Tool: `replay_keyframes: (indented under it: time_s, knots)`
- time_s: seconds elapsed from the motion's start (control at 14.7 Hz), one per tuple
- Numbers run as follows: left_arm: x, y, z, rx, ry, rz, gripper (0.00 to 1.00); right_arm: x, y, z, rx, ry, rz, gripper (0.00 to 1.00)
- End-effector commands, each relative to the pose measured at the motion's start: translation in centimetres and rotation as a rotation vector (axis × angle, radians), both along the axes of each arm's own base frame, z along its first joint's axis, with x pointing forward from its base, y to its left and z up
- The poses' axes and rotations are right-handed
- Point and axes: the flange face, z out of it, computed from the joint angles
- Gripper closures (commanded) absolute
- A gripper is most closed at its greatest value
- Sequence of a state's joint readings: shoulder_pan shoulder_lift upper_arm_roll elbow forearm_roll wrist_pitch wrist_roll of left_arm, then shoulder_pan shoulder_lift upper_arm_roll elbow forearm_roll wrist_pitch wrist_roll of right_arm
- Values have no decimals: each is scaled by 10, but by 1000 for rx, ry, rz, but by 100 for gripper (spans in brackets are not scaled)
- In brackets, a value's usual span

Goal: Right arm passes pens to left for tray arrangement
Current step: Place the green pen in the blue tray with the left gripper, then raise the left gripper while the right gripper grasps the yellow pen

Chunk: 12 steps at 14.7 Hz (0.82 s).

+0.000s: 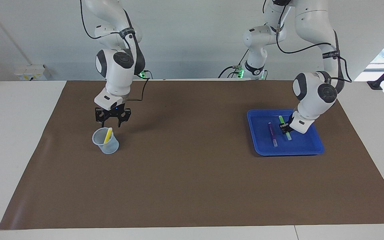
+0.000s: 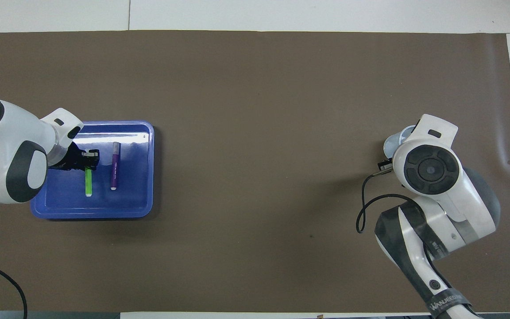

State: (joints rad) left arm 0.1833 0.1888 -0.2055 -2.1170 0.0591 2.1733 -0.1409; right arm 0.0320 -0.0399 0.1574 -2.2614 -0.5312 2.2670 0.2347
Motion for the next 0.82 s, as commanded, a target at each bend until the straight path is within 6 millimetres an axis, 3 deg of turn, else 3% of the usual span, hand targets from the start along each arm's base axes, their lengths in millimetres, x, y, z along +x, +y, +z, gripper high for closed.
replay_keyframes:
  time_s: [0.0, 0.2, 0.27, 0.34, 0.75]
  knots:
    - [0, 7, -3, 11, -17, -17, 100, 2, -13, -3, 0, -27, 31, 33]
    - [-1, 8, -4, 10, -13, -20, 100, 2, -16, -5, -6, -40, 44, 36]
    - [0, 8, -4, 10, -15, -26, 24, 2, -16, -5, -4, -44, 47, 38]
    - [0, 8, -4, 9, -15, -27, 0, 2, -17, -5, -3, -45, 44, 42]
    - [0, 16, -3, 9, -18, -12, 0, 7, -20, -5, 22, -79, 55, 61]
